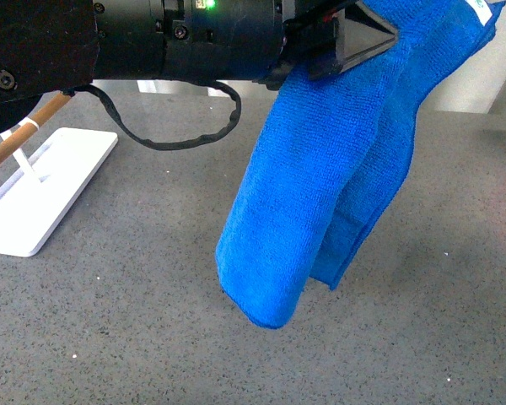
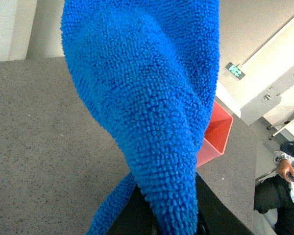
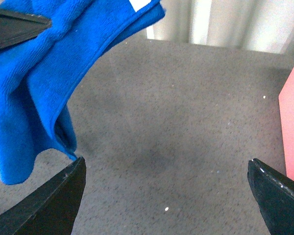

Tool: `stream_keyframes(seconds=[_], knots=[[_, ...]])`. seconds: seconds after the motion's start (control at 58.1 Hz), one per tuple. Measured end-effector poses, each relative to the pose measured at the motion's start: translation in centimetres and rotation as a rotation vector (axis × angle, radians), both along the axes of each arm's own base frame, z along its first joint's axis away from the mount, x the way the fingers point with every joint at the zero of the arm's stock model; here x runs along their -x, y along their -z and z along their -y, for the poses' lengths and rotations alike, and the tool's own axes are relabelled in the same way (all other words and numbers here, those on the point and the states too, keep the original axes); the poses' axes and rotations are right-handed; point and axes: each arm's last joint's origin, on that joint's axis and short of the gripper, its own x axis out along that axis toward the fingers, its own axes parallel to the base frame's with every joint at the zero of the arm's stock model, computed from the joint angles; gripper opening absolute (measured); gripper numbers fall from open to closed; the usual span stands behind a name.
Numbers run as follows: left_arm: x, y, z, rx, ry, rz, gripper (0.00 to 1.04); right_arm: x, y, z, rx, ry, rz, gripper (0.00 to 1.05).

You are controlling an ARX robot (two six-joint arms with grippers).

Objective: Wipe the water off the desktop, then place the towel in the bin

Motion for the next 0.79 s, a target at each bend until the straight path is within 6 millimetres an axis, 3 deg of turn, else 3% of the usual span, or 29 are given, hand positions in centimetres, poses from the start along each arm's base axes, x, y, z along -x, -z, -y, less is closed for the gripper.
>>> stream_keyframes(seconds=[0.138, 0.396, 0.792], knots=[[0.4, -0.3, 0.6, 0.017, 0.008, -0.008, 0.06, -2.0, 0.5, -0.2, -0.039, -0.120, -0.045, 0.98], [0.9, -0.6, 1.6, 0.053, 0.013, -0.038, 0.06, -3.5, 1.3, -2.4, -0.111, -0.399, -0.055, 0.98], [1.6, -0.9, 2.8, 0.098, 0.032, -0.077, 0.06, -5.5, 2.1, -4.1, -0.083, -0.521, -0.048, 0.98]])
